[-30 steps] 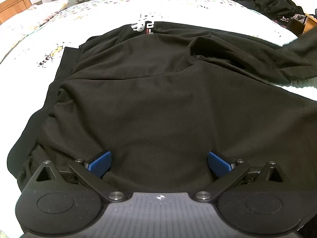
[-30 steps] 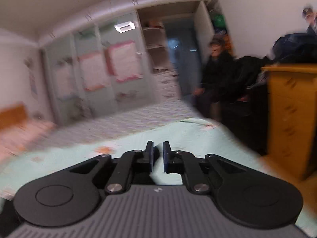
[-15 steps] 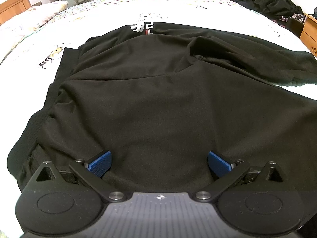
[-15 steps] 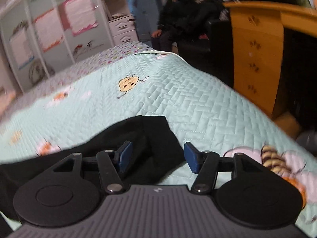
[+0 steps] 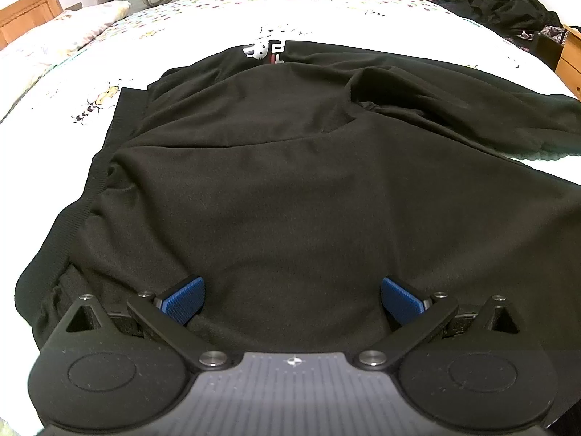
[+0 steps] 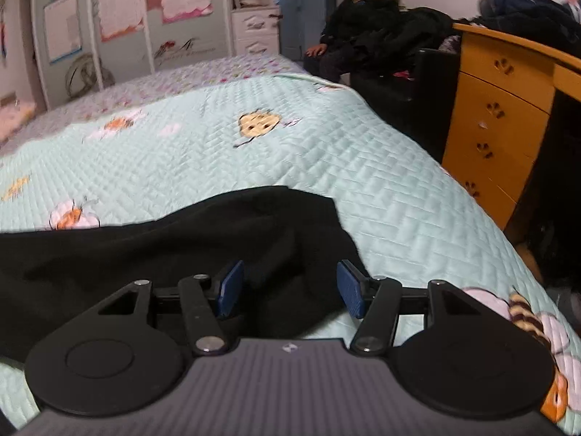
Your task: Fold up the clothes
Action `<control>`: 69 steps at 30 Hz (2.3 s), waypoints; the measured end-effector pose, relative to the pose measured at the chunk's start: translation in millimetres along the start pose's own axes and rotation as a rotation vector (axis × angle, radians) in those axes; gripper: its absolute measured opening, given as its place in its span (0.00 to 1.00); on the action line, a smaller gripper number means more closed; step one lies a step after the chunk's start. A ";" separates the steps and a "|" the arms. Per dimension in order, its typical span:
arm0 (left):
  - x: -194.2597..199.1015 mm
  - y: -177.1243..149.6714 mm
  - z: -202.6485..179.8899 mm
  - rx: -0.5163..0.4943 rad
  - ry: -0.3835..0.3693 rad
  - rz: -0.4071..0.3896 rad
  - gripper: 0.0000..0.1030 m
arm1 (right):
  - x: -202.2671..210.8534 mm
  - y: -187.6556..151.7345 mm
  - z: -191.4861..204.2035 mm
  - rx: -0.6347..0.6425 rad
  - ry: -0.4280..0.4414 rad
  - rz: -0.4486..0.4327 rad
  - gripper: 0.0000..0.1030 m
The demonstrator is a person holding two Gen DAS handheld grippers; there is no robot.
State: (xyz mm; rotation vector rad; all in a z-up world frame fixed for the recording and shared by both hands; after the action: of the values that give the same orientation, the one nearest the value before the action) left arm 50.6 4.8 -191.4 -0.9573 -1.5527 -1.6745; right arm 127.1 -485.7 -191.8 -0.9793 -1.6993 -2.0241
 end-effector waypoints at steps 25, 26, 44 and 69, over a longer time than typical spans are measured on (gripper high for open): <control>-0.5 2.1 -1.0 0.001 0.005 0.012 1.00 | 20.3 12.9 88.6 0.120 0.329 0.083 0.47; -0.5 2.4 -0.8 0.001 0.004 0.014 1.00 | 13.9 12.7 98.4 0.130 0.339 0.106 0.47; 23.9 14.0 -6.2 -0.005 -0.107 -0.046 0.99 | 59.3 -18.6 90.0 0.010 0.420 0.147 0.51; 3.8 -4.4 -8.0 -0.075 -0.156 -0.015 0.99 | 43.1 -53.7 318.1 0.793 0.647 0.185 0.23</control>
State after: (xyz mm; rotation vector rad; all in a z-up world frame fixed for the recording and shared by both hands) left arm 44.3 -2.8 -190.7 -1.1415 -1.6111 -1.7137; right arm 155.9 -161.6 -183.9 -0.1683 -1.6927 -1.1557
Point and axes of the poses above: each gripper's, at about its wrist camera, not at the fingertips, and x roughly against the way its jaws point, z to its left, y to its top, the point moved 3 cm from there along -x, roughly the way its jaws point, and after that the axes turned 4 degrees about z, right-handed, at the moved point
